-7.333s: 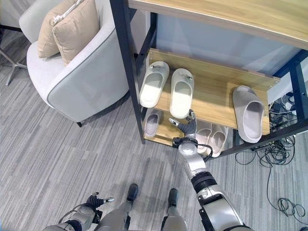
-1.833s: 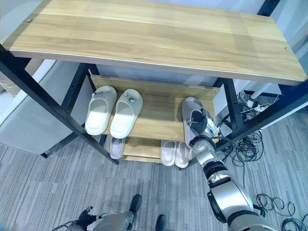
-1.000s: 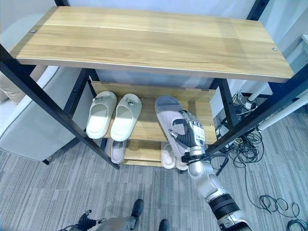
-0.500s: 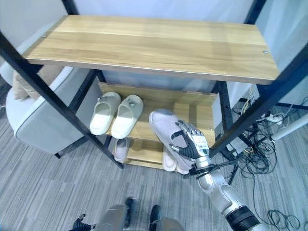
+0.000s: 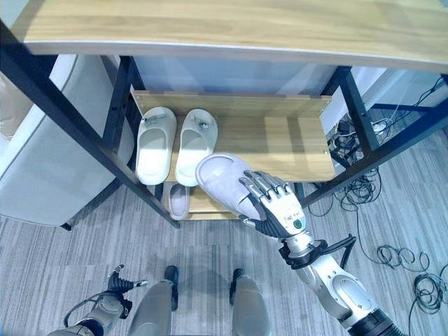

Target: Arrange the slippers neatly on the shoe rack.

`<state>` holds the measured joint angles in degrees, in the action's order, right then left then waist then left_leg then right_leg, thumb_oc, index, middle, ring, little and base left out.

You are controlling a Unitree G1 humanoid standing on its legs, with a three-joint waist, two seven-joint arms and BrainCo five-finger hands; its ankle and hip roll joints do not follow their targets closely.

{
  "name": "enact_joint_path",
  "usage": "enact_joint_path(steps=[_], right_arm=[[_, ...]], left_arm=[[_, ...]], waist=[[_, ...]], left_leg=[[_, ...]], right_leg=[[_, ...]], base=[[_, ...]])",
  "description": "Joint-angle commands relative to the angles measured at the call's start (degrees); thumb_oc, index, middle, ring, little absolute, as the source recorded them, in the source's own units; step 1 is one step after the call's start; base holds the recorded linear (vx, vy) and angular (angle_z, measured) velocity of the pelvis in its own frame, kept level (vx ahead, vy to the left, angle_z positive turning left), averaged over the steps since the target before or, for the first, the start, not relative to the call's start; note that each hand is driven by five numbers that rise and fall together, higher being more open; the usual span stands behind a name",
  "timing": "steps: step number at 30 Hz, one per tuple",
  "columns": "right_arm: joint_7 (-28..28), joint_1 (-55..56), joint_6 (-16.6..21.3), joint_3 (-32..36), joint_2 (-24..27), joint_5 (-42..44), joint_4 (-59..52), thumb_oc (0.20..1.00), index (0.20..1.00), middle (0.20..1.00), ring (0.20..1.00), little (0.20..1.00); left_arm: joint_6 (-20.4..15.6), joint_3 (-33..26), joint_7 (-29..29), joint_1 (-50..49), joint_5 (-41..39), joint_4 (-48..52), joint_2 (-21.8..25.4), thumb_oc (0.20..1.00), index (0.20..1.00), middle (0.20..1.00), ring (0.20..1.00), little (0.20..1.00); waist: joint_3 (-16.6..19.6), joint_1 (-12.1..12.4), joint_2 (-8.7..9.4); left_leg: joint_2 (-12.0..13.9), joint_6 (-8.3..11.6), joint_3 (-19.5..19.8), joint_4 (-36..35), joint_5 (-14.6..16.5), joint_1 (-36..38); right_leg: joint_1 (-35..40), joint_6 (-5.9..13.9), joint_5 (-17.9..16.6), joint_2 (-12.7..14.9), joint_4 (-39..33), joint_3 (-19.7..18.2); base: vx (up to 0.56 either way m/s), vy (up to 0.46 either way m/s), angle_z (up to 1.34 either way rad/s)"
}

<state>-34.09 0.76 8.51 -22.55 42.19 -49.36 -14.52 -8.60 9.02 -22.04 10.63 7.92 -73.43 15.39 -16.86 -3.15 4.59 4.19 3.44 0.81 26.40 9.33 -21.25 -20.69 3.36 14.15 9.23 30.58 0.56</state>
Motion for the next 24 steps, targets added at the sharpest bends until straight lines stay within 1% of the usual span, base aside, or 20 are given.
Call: enact_joint_path(steps=[1,2,3,5,6,8,9,11,12,15,16,18,19,20,21,22,24], right_arm=[[-2.9,2.2,0.1,4.8,1.1,-2.0,-5.7,0.2,0.2,0.2,0.2,0.2],[-2.8,2.5,0.1,5.1,1.1,-2.0,-5.9,0.2,0.2,0.2,0.2,0.2],[-3.9,5.2,-0.1,7.8,1.3,-3.0,-9.7,0.2,0.2,0.2,0.2,0.2],[-4.5,8.9,0.0,10.3,0.8,-3.2,-12.0,0.2,0.2,0.2,0.2,0.2],[-4.9,13.2,0.5,11.5,-0.1,-3.1,-13.4,0.2,0.2,0.2,0.2,0.2],[-5.4,14.3,0.7,10.4,-0.5,-2.6,-12.1,0.2,0.2,0.2,0.2,0.2],[-5.8,14.1,0.9,8.8,-1.5,-1.1,-9.8,0.2,0.2,0.2,0.2,0.2],[-5.9,12.7,0.9,6.7,-2.3,0.2,-6.6,0.2,0.2,0.2,0.2,0.2],[-6.7,11.6,0.3,5.6,-2.4,0.7,-4.9,0.2,0.2,0.2,0.2,0.2],[-8.1,10.6,0.3,5.3,-2.8,1.2,-4.3,0.2,0.2,0.2,0.2,0.2],[-8.1,10.2,0.8,5.1,-3.2,2.2,-4.0,0.2,0.2,0.2,0.2,0.2],[-8.3,9.2,1.2,4.3,-4.0,3.6,-2.3,0.2,0.2,0.2,0.2,0.2],[-8.9,4.8,1.5,3.8,-4.6,6.5,-0.6,0.2,0.2,0.2,0.2,0.2],[-8.9,3.4,1.8,4.1,-4.9,7.3,-0.2,0.2,0.2,0.2,0.2,0.2],[-8.2,-0.3,3.4,4.8,-6.0,11.8,-0.3,0.2,0.2,0.2,0.2,0.2],[-8.7,-4.7,5.4,6.2,-7.0,17.1,-1.7,0.2,0.2,0.2,0.2,0.2],[-8.0,-7.3,6.7,6.7,-7.7,19.0,-2.8,0.2,0.2,0.2,0.2,0.2]], left_arm=[[-3.7,0.7,-1.8,-2.1,-3.1,2.0,0.2,1.0,1.0,1.0,1.0,1.0],[-3.7,0.9,-1.7,-2.1,-3.2,2.0,0.2,1.0,1.0,1.0,1.0,1.0],[-4.7,0.7,-1.7,-2.5,-4.7,3.5,0.8,1.0,1.0,1.0,1.0,1.0],[-5.2,0.7,-2.2,-2.9,-5.3,4.3,1.1,1.0,1.0,1.0,1.0,1.0],[-5.5,-0.2,-2.4,-3.5,-6.7,4.1,0.6,1.0,1.0,1.0,1.0,1.0],[-5.9,-0.4,-3.1,-3.6,-7.5,3.9,0.3,1.0,1.0,1.0,1.0,1.0],[-6.3,-0.3,-3.9,-3.6,-8.5,4.2,0.2,1.0,1.0,1.0,1.0,1.0],[-6.8,0.0,-4.1,-3.5,-9.4,5.0,0.2,1.0,1.0,1.0,1.0,1.0],[-7.3,0.5,-4.8,-3.6,-10.2,5.7,0.3,1.0,1.0,1.0,1.0,1.0],[-8.1,0.8,-5.2,-3.1,-12.3,6.5,0.3,1.0,1.0,1.0,1.0,1.0],[-8.7,1.2,-5.2,-3.0,-13.3,7.5,0.4,1.0,1.0,1.0,1.0,1.0],[-9.3,1.4,-6.1,-2.7,-14.2,8.3,0.5,1.0,1.0,1.0,1.0,1.0],[-10.0,0.7,-6.6,-1.6,-17.9,9.7,0.8,1.0,1.0,1.0,1.0,1.0],[-10.3,0.6,-6.8,-1.3,-18.6,10.1,0.9,1.0,1.0,1.0,1.0,1.0],[-10.4,0.5,-7.5,-0.7,-19.9,12.4,1.5,1.0,1.0,1.0,1.0,1.0],[-10.8,1.3,-8.6,-0.4,-19.6,14.2,2.4,1.0,1.0,1.0,1.0,1.0],[-11.4,0.8,-8.5,-0.7,-21.0,16.7,2.9,1.0,1.0,1.0,1.0,1.0]], waist=[[1.6,-0.3,-0.04],[1.9,-0.1,-0.13],[1.7,-0.8,-0.23],[2.0,-1.4,-0.24],[1.9,-1.8,-0.24],[1.3,-2.0,-0.15],[0.4,-2.2,-0.18],[-0.3,-2.1,-0.36],[-0.8,-1.7,-0.8],[-1.3,-1.5,-1.42],[-1.4,-1.4,-1.83],[-1.1,-1.1,-2.38],[-0.6,-0.5,-3.01],[-0.5,-0.1,-3.2],[0.0,0.2,-3.7],[0.2,0.7,-3.96],[0.6,1.1,-4.27]], left_leg=[[4.1,0.94,3.5,5.0,0.5,-3.4],[4.1,0.94,3.6,5.5,0.8,-4.0],[4.6,0.95,3.3,8.2,1.9,-6.1],[4.8,0.66,3.4,11.9,3.5,-8.6],[5.4,0.07,3.3,15.9,6.0,-10.4],[5.7,-0.5,3.2,19.2,7.9,-11.8],[5.7,-1.51,3.0,22.9,9.8,-13.8],[6.0,-2.13,2.6,27.3,12.0,-16.9],[5.8,-2.24,2.9,31.0,15.0,-19.0],[5.5,-2.59,3.5,37.0,17.6,-24.6],[5.5,-2.97,3.9,40.4,18.9,-27.9],[5.4,-3.19,4.7,44.5,20.4,-32.0],[5.1,-3.48,5.7,50.9,22.3,-38.7],[4.8,-3.64,6.1,52.4,22.7,-40.3],[4.1,-3.87,7.0,56.9,23.7,-45.4],[3.5,-4.03,7.7,61.1,24.6,-49.6],[2.5,-4.15,8.2,65.5,25.4,-53.9]], right_leg=[[0.0,1.0,-0.6,-0.5,1.4,-3.2],[-0.6,1.02,-0.4,-0.5,1.8,-3.3],[-3.4,0.96,0.3,-0.8,4.7,-3.9],[-5.8,0.74,1.4,-1.1,7.3,-4.2],[-8.0,0.39,3.0,-1.7,10.8,-4.9],[-9.7,0.26,4.1,-2.2,13.4,-5.6],[-12.2,0.3,4.6,-2.8,16.2,-6.3],[-15.5,0.24,5.8,-3.5,19.7,-6.9],[-17.9,0.37,8.3,-3.8,23.4,-7.0],[-23.5,0.18,10.4,-4.1,29.4,-7.0],[-26.8,-0.13,11.3,-4.0,32.4,-7.1],[-30.9,-0.51,12.8,-3.9,36.5,-7.2],[-37.4,-0.83,14.4,-3.8,43.0,-7.6],[-39.0,-0.99,15.0,-3.6,44.5,-7.7],[-44.0,-1.18,16.1,-3.4,49.6,-7.9],[-48.1,-1.41,17.0,-3.3,54.2,-8.4],[-52.4,-1.73,17.9,-3.2,59.3,-8.8]], base=[[-0.07,0.064,-0.22],[-0.08,0.043,-0.2],[-0.05,0.027,-0.11],[-0.04,0.019,-0.06],[-0.02,0.009,-0.2],[-0.03,0.017,-0.24],[-0.06,0.03,-0.24],[-0.03,0.02,-0.41],[0.02,-0.005,-0.36],[-0.02,-0.019,0.02],[-0.06,-0.019,0.17],[-0.05,-0.035,0.13],[-0.06,-0.054,0.14],[-0.05,-0.06,0.13],[-0.01,-0.044,0.2],[0.01,-0.038,0.25],[0.04,-0.021,0.24]])
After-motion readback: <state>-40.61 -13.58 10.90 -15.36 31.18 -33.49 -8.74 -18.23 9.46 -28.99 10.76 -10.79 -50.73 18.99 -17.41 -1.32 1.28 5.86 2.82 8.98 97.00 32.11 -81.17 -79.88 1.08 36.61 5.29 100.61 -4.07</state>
